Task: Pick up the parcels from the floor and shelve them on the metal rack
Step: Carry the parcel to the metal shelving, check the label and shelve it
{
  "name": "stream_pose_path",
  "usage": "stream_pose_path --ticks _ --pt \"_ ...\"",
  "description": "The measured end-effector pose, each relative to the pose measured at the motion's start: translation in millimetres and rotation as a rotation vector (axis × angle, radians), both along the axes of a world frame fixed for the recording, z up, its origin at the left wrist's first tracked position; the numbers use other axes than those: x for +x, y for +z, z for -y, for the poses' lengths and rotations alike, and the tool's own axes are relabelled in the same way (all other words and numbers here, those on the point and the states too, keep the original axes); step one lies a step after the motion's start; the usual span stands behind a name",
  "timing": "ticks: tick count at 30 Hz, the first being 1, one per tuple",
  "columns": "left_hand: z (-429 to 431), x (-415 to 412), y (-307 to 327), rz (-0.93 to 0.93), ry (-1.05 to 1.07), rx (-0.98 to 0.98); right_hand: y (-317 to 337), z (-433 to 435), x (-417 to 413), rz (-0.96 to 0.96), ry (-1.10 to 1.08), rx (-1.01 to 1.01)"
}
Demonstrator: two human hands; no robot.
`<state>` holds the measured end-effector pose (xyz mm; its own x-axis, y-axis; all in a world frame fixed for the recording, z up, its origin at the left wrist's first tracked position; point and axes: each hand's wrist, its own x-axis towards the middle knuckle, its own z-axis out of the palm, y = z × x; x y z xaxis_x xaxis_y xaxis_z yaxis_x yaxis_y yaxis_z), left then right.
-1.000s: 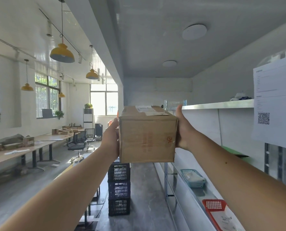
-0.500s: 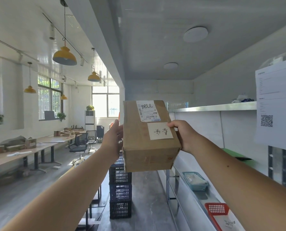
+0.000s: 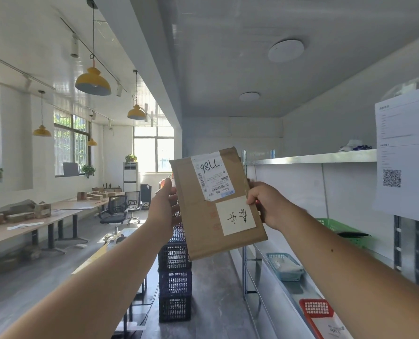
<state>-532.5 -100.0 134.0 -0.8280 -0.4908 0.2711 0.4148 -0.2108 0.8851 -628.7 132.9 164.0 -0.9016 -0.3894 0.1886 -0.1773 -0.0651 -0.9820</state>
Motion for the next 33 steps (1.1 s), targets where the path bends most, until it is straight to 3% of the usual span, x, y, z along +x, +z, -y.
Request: stream_pose_path --ticks 12,26,33 --pt "4.7 -4.9 -1.3 -0.103 0.129 -0.301 -14.6 1.7 -12.0 0.005 0.052 0.013" --pt "23.6 -2.7 1.5 -0.068 0.019 -0.381 -29.2 4.3 -13.8 -0.025 0.109 -0.001" --pt "26.7 -1.8 -2.4 -0.086 -0.013 -0.449 -31.3 1.5 -17.4 0.054 0.207 0.114"
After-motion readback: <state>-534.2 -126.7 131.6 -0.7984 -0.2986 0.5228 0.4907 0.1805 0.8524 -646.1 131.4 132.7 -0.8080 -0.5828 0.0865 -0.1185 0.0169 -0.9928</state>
